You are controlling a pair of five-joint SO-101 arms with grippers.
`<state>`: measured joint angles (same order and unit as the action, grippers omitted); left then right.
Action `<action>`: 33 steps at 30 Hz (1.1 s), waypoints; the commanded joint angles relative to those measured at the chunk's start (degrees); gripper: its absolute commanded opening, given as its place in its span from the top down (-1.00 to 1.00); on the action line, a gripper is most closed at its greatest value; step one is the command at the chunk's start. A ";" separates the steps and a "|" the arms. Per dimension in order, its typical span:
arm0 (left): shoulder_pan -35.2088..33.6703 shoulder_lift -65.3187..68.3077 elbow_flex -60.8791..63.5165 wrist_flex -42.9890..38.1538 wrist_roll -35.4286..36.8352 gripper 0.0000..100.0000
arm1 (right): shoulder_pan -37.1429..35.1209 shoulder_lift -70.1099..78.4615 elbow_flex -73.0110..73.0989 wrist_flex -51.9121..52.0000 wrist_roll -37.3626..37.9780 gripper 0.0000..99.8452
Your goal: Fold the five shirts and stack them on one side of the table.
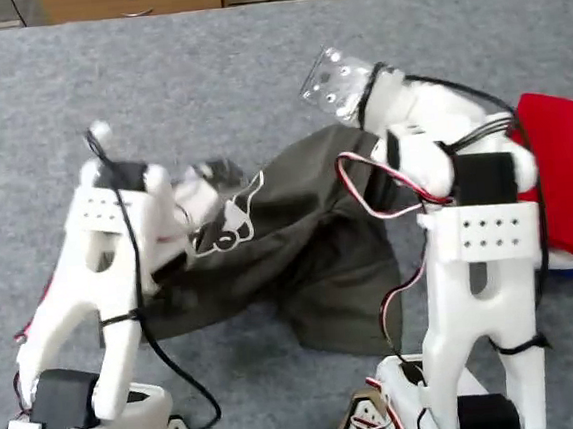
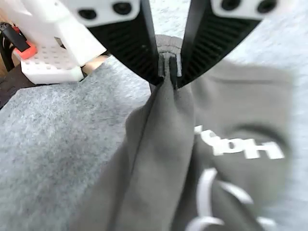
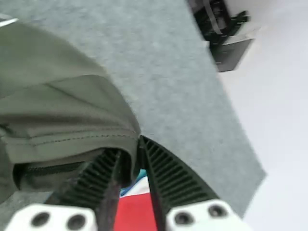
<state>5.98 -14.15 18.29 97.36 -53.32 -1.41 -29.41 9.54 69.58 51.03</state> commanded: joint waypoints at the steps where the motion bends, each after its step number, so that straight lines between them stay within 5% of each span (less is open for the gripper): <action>1: -3.16 -0.92 -18.02 3.34 1.67 0.96 | 1.63 -0.48 -6.81 -0.70 0.44 1.00; 14: -9.23 -0.92 -57.93 3.34 16.35 0.96 | 2.24 -0.40 -38.64 -0.09 -1.23 1.00; 22: -10.99 -0.40 -79.91 1.67 18.99 0.96 | 2.68 -0.04 -55.87 -3.08 -0.35 1.00; 28: -16.88 -0.48 -86.86 -5.45 18.99 0.96 | 2.68 -0.04 -62.73 -4.57 5.01 1.00; 33: -20.04 -0.40 -86.77 -2.55 18.64 0.96 | 6.29 0.57 -62.29 -4.66 7.30 1.00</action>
<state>-12.31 -14.24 -66.90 93.93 -34.86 2.02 -30.02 -52.35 66.51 57.36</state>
